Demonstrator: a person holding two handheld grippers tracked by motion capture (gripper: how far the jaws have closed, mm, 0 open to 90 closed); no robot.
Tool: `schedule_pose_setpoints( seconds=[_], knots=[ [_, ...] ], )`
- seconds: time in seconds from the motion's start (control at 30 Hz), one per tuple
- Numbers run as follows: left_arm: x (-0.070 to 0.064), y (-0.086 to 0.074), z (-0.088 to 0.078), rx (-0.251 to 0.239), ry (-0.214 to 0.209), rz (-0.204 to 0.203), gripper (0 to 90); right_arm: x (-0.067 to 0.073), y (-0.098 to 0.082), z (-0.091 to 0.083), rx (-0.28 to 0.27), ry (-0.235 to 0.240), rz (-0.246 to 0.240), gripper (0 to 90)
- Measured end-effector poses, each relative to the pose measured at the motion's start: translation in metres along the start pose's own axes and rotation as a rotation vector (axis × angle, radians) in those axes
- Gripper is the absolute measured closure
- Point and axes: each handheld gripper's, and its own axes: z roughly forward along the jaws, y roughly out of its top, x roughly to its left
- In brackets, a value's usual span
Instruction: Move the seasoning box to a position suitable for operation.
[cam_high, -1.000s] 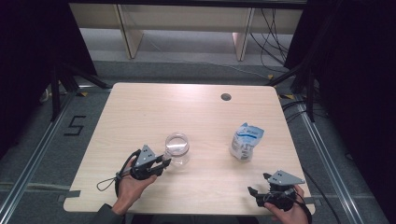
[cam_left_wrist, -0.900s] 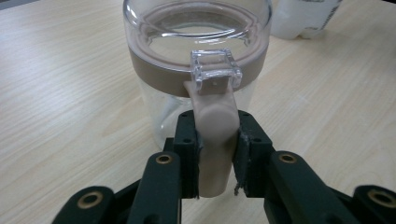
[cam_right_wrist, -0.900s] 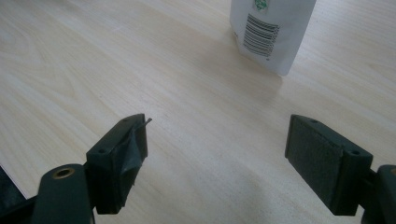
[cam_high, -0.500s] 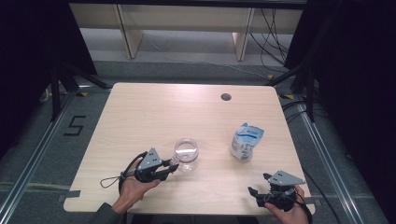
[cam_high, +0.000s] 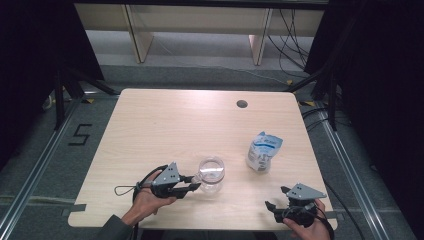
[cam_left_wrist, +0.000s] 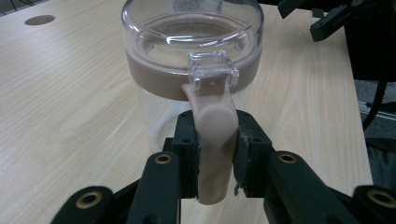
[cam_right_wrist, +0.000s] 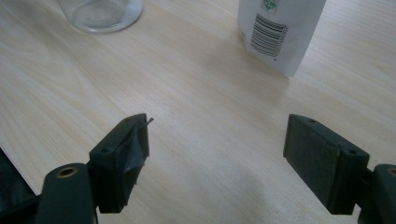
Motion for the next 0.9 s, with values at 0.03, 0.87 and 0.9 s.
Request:
schedule_pose_setpoints(
  seconds=[0.03,0.87,0.9],
  knots=[
    [-0.001,-0.001,0.0,-0.005,0.0,-0.017,72.6,0.003,0.0,0.0,0.006,0.003,0.028,23.3],
    [0.012,0.003,0.007,0.012,0.006,-0.019,71.4,-0.002,-0.003,0.0,-0.005,0.011,0.005,23.7],
    [0.012,0.004,0.007,0.012,0.021,-0.012,71.6,-0.002,-0.003,-0.002,-0.008,0.006,0.005,23.7]
  ],
)
